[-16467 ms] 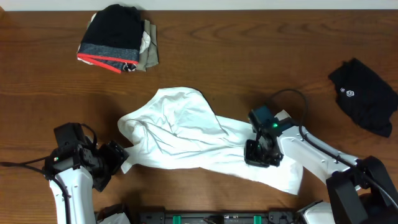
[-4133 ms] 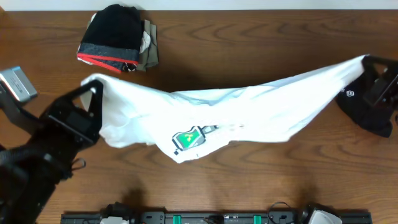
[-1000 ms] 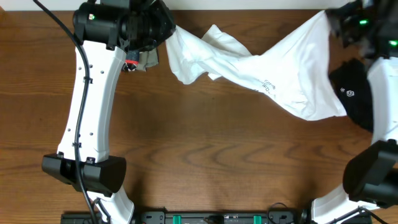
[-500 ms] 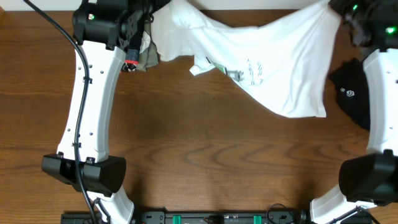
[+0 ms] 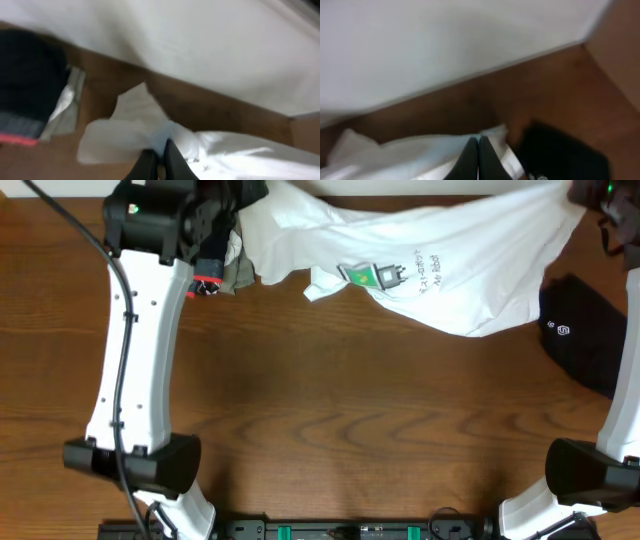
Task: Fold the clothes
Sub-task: 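Shake the lifted shirt with both grippers, swinging it back and forth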
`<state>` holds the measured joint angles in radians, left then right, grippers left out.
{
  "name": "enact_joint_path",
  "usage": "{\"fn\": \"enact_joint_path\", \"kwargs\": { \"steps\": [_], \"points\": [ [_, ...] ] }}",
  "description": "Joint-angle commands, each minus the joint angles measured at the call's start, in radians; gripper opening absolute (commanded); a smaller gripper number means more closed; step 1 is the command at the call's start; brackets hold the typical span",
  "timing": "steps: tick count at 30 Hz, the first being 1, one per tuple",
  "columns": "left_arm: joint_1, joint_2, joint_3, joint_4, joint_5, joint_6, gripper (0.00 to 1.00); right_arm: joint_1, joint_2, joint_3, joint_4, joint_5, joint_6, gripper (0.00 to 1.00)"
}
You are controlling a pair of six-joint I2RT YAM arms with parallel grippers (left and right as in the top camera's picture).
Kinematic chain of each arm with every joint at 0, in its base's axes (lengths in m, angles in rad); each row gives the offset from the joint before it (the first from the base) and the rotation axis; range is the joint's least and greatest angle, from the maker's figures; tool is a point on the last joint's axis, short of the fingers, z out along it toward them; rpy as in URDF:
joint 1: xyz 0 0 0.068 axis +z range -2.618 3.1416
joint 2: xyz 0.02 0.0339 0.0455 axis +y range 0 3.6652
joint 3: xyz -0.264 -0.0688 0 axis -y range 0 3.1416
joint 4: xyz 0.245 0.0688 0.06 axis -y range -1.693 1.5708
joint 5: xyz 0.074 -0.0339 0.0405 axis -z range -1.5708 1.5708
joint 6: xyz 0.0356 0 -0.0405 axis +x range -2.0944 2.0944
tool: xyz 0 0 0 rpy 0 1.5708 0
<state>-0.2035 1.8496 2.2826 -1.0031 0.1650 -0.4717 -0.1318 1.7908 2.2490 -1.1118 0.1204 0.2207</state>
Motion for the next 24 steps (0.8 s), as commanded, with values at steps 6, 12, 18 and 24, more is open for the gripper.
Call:
{"fn": "enact_joint_path", "kwargs": {
  "steps": [6, 12, 18, 24],
  "points": [
    [-0.150, -0.243, 0.047, -0.270, -0.148, 0.074, 0.06, 0.012, -0.013, 0.173, -0.366, 0.004, -0.058, 0.02],
    [-0.208, -0.297, 0.047, -0.422, -0.151, 0.010, 0.06, 0.037, -0.046, 0.207, -0.472, -0.103, -0.058, 0.01],
    [-0.187, -0.237, 0.047, -0.307, -0.185, 0.034, 0.06, 0.040, -0.034, 0.204, -0.390, -0.102, -0.079, 0.01],
    [-0.131, -0.074, 0.047, -0.071, -0.185, 0.072, 0.06, 0.040, 0.065, 0.204, -0.207, -0.102, -0.069, 0.01]
  ]
}}
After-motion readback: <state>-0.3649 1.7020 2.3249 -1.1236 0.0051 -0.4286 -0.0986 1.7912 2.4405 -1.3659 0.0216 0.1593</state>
